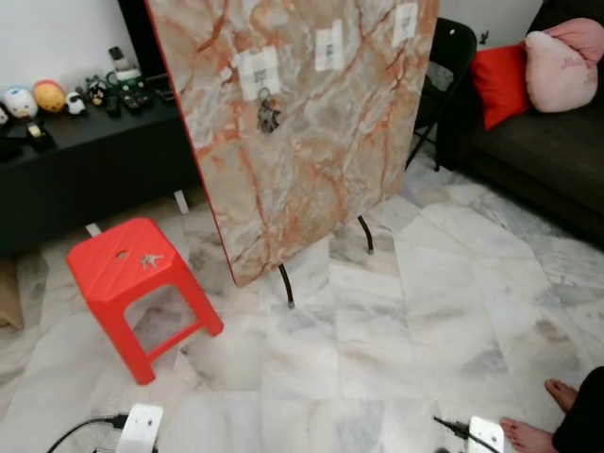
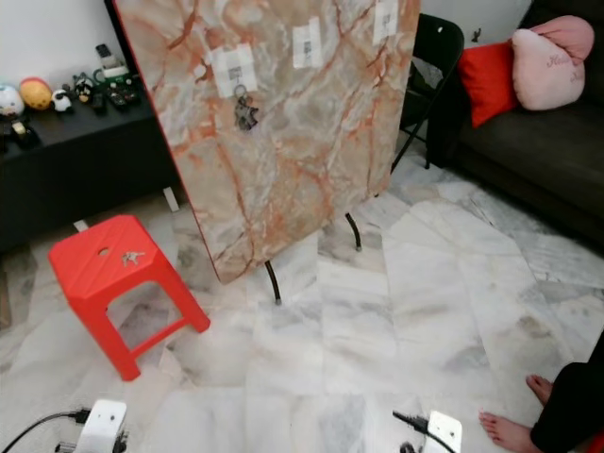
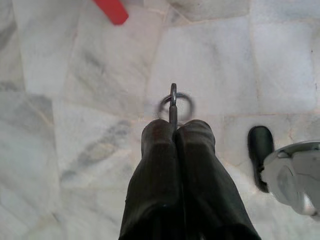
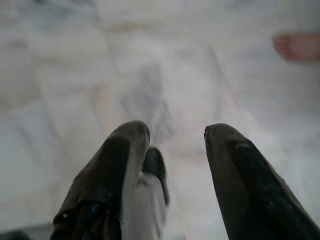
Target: Hang keys on a hook
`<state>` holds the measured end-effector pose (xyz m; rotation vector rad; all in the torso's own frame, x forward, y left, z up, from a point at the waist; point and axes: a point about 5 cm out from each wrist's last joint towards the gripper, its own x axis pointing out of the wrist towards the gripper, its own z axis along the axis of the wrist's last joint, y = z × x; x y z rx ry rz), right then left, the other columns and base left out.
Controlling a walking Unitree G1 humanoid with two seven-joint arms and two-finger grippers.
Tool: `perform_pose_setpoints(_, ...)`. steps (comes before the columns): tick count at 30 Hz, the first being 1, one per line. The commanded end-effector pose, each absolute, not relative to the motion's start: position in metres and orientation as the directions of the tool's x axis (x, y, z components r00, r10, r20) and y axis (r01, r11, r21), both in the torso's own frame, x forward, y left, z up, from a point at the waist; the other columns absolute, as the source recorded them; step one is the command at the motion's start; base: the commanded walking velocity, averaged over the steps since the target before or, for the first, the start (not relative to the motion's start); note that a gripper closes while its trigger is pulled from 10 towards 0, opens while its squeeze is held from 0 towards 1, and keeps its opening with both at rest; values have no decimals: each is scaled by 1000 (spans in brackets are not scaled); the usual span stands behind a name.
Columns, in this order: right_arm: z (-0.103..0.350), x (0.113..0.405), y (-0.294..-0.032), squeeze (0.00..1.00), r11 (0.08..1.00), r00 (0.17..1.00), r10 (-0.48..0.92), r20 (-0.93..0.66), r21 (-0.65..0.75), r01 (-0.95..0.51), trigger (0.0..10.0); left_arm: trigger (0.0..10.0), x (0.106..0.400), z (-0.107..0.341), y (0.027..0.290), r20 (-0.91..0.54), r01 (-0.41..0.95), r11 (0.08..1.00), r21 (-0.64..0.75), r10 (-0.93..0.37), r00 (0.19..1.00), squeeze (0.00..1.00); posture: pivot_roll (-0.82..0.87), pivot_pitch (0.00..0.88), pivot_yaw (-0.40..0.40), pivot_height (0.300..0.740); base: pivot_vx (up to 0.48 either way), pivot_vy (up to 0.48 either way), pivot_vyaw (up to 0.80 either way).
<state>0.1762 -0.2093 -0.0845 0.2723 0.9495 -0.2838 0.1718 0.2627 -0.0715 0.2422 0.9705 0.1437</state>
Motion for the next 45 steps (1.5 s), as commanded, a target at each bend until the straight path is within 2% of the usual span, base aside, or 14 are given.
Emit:
perform_pose_setpoints(1,-86,173,-208,0,932,541,-116,-833,97,350,10000,10000,164,-77,258,-810,-40,969,244,227,541,0,30,0,-1,740,0,0,0)
perform_pose_setpoints(4,-86,171,-214,0,930,529,-125,-839,87,358,10000,10000,151,-84,253,-835,-77,972,221,230,500,0,36,0,-8,740,0,0,0)
perform_pose_setpoints(14,-86,171,-214,0,929,528,-125,-840,88,359,10000,10000,150,-85,253,-837,-85,972,219,232,496,0,36,0,-8,740,0,0,0)
perform_pose_setpoints(17,-86,162,-234,0,924,506,-145,-850,66,377,10000,10000,142,-88,250,-848,-74,975,212,221,482,0,25,0,-2,740,0,0,0)
perform_pose_setpoints(21,-88,158,-235,0,924,492,-141,-859,64,377,10000,10000,143,-88,249,-846,-68,975,211,217,487,0,22,0,3,740,0,0,0)
perform_pose_setpoints(40,-90,150,-238,0,916,480,-139,-866,71,395,10000,10000,135,-92,248,-870,-61,981,184,192,453,0,5,0,9,740,360,0,0)
perform_pose_setpoints(45,-91,150,-234,0,919,481,-128,-867,79,387,10000,10000,132,-91,255,-874,-70,980,186,198,443,0,11,0,5,740,401,0,0)
